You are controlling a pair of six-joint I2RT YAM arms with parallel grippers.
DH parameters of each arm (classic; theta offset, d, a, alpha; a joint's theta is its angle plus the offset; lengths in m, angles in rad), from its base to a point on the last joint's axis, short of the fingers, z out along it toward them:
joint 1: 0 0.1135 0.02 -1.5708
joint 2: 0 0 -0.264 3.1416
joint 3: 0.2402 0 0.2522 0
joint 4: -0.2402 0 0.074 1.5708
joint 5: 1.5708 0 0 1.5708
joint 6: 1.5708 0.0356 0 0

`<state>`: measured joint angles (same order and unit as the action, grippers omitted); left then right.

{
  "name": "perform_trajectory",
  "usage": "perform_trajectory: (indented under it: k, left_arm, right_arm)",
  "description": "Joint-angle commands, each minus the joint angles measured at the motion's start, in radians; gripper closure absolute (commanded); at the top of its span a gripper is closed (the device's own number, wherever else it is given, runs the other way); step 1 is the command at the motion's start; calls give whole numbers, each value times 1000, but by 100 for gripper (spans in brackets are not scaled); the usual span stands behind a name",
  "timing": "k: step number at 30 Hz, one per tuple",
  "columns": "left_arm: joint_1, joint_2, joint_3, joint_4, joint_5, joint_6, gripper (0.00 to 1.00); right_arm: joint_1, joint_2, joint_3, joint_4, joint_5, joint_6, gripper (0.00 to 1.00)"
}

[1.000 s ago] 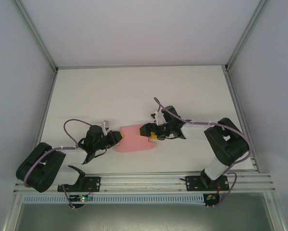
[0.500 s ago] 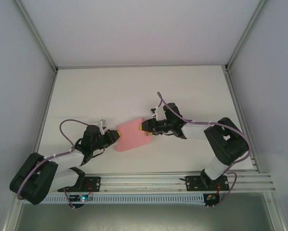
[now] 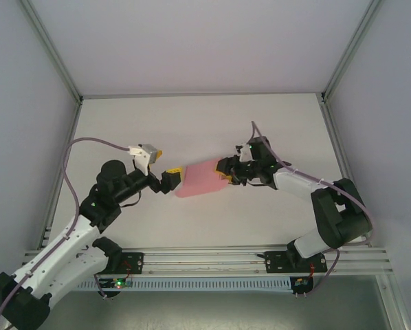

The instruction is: Assemble paper box

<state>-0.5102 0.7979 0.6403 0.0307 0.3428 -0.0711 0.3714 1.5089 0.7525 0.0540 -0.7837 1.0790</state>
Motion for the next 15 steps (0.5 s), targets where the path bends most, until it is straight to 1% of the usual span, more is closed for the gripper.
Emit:
perform_trajectory:
  k: [1, 3, 5, 7, 8, 10, 12, 15]
  left_arm:
    - [-68, 141, 119, -266, -84, 340, 0]
    - [-142, 243, 191, -332, -136, 422, 0]
    - [-227, 314, 230, -380, -146, 544, 0]
    - [-290, 351, 246, -398, -184, 654, 0]
    - [-310, 360, 252, -403, -183, 700, 0]
    - [-317, 372, 256, -394, -181, 749, 0]
    - [-316, 391, 241, -343, -251, 775, 0]
    - [-316, 445, 237, -312, -341, 803, 0]
  right_arm:
    - [-26, -15, 24, -111, -103, 237, 69]
    - [-31, -17, 27, -100, -127, 314, 69]
    - [-43, -18, 22, -59, -159, 391, 71]
    - [-54, -24, 20, -36, -167, 436, 73]
    - [-55, -33, 21, -43, -158, 449, 75]
    - [-59, -45, 23, -42, -151, 482, 76]
    - [-60, -46, 36, -29, -167, 494, 76]
    - [-47, -42, 59, -46, -184, 490, 76]
